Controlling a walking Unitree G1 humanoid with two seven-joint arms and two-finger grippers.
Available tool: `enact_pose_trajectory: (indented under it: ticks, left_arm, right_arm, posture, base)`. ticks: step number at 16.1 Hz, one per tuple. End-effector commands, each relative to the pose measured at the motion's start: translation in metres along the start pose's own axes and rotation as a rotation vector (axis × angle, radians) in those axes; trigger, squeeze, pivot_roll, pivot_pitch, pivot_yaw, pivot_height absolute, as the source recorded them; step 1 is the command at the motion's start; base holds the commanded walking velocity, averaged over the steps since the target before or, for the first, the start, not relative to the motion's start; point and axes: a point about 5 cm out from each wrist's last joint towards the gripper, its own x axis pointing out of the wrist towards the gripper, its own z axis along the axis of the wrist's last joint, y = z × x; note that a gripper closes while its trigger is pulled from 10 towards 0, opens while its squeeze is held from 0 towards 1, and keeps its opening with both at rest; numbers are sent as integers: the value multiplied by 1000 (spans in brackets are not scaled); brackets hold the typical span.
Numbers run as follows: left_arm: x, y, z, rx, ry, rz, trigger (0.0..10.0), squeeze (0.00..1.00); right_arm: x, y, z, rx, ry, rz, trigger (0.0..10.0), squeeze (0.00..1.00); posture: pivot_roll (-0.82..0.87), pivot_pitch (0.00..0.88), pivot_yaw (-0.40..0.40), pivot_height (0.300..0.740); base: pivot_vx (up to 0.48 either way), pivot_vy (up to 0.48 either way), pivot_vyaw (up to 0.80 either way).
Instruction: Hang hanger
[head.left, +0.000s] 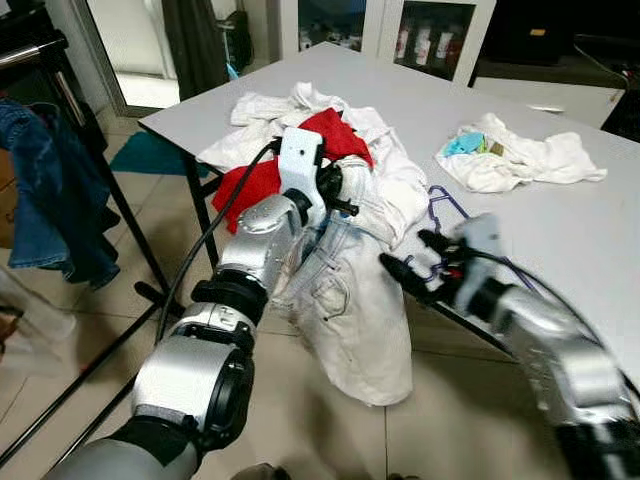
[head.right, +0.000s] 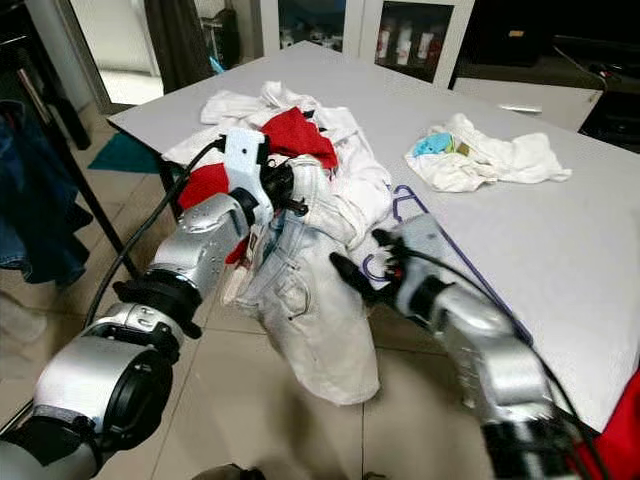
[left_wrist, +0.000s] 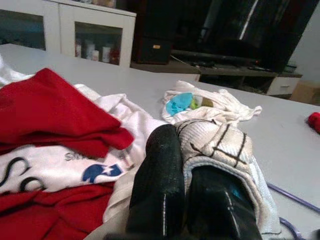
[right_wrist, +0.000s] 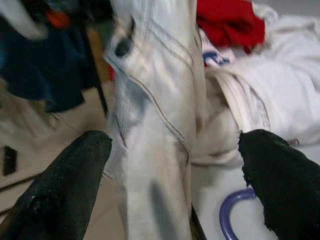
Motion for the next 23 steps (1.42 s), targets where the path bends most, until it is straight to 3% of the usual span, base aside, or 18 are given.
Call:
enact_pose_trajectory:
  ticks: [1, 9, 10, 23]
  left_arm:
    - [5, -5, 23, 41, -85, -32, 10000, 0]
    - [7, -10, 30, 38, -114, -52, 10000, 0]
    - [7, -10, 31, 38, -116, -53, 10000, 0]
    - [8, -10, 31, 38, -117, -54, 10000, 0]
  right_arm:
    - [4, -1, 1, -25, 16, -30, 10000, 0]
    - [33, 22, 2, 50, 55, 46, 10000, 0]
    - [34, 21, 0, 62, 67, 36, 0, 0]
    - [35, 20, -1, 65, 75, 28, 0, 0]
  posture:
    - [-128, 0, 20, 740]
    - [-130, 0, 19, 740]
    - [-130, 0, 19, 740]
    - [-128, 0, 17, 740]
  base:
    - [0, 0, 0]
    - [0, 0, 0]
    - [0, 0, 0]
    - [0, 0, 0]
